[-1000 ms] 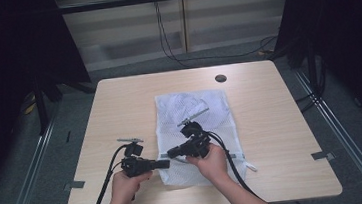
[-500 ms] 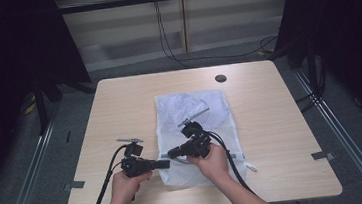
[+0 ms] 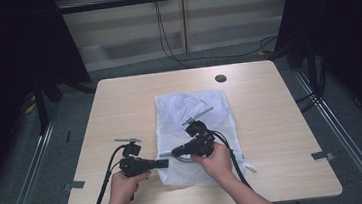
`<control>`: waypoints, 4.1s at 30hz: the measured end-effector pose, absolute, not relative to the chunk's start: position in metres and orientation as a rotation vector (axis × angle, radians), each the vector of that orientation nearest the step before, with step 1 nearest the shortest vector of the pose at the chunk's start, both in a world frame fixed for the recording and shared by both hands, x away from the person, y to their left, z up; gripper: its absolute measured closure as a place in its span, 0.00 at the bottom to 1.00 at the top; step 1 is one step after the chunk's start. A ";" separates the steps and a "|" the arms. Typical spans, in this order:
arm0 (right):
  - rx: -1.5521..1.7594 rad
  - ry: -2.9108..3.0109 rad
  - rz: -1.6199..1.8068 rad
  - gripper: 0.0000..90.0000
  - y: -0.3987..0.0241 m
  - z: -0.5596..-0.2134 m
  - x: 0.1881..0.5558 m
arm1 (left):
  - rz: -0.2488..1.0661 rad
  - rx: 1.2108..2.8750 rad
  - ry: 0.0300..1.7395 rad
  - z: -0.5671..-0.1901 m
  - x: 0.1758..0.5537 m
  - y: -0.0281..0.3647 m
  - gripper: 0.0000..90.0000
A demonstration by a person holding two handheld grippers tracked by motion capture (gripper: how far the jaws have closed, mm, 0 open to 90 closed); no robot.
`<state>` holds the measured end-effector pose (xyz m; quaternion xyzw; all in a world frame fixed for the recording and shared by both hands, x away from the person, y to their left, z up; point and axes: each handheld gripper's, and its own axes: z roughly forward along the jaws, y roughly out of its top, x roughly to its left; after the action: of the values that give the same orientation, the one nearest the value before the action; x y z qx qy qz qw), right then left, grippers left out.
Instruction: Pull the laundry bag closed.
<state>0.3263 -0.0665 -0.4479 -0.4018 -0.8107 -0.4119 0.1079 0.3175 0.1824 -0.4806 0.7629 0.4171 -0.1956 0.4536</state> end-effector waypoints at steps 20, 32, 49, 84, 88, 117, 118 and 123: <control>-1.181 -2.406 -1.214 0.97 -0.079 -0.450 0.323 | -0.477 1.896 1.030 -0.480 0.318 0.185 0.99; -1.181 -2.390 -1.234 0.97 -0.085 -0.450 0.323 | -0.480 1.887 1.037 -0.479 0.318 0.186 0.99; -1.172 -2.388 -1.225 0.97 -0.086 -0.450 0.322 | -0.493 1.888 1.036 -0.478 0.317 0.185 0.99; -1.203 -2.391 -1.220 0.97 -0.108 -0.455 0.320 | -0.497 1.872 1.048 -0.478 0.318 0.192 0.99; -1.219 -2.383 -1.222 0.97 -0.114 -0.454 0.320 | -0.500 1.867 1.053 -0.478 0.318 0.191 0.99; -1.221 -2.383 -1.220 0.97 -0.122 -0.454 0.319 | -0.502 1.864 1.059 -0.478 0.318 0.193 0.99; -1.218 -2.386 -1.220 0.97 -0.122 -0.454 0.319 | -0.500 1.863 1.059 -0.478 0.318 0.192 0.99; -1.219 -2.383 -1.222 0.97 -0.122 -0.454 0.319 | -0.500 1.862 1.059 -0.478 0.318 0.192 0.99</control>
<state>0.3188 -0.1220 -0.4545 -0.4124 -0.8058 -0.4132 0.0996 0.3175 0.1922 -0.4781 0.7542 0.4292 -0.2025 0.4539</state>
